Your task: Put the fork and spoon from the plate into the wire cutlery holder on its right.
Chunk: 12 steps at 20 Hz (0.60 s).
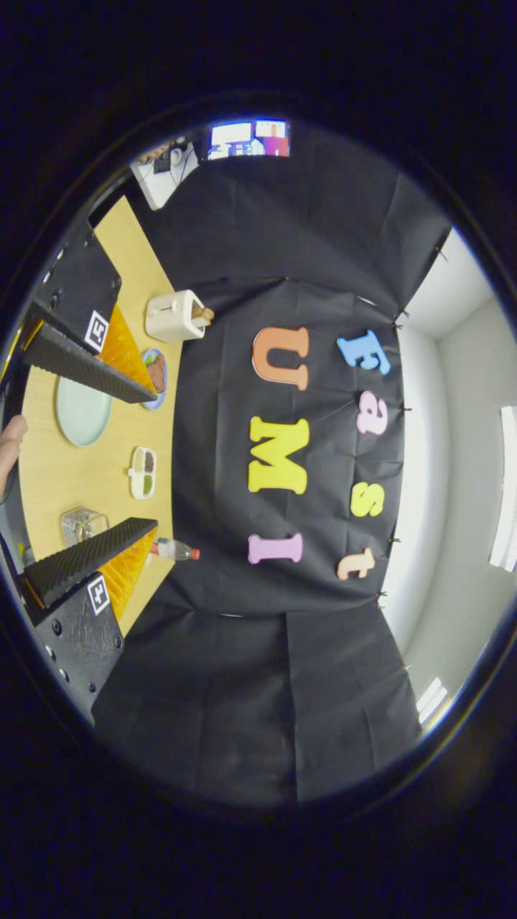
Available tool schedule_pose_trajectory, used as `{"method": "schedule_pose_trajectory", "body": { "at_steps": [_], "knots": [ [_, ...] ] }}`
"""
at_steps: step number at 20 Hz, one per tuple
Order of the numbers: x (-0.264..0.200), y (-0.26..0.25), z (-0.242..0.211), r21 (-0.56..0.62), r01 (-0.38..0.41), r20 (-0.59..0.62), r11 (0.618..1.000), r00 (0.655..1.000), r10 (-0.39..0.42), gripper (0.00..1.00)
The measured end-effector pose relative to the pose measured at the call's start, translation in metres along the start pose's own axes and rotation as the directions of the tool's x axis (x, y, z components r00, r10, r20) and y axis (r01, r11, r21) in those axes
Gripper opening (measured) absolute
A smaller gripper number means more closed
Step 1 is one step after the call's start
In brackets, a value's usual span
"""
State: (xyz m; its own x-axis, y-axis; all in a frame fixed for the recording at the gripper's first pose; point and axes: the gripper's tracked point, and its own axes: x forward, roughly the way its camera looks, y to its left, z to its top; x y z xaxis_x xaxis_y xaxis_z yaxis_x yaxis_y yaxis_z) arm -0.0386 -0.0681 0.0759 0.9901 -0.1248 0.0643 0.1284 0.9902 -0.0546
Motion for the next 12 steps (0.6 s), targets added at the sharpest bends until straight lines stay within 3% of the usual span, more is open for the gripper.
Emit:
{"method": "schedule_pose_trajectory", "body": {
  "at_steps": [4, 12],
  "knots": [
    [-0.005, 0.018, 0.001, -0.061, -0.032, 0.061, 0.998, 0.997, 0.036, 0.96],
    [0.011, 0.012, -0.026, 0.006, -0.024, -0.038, 1.000, 0.999, 0.025, 0.95]
  ]
}}
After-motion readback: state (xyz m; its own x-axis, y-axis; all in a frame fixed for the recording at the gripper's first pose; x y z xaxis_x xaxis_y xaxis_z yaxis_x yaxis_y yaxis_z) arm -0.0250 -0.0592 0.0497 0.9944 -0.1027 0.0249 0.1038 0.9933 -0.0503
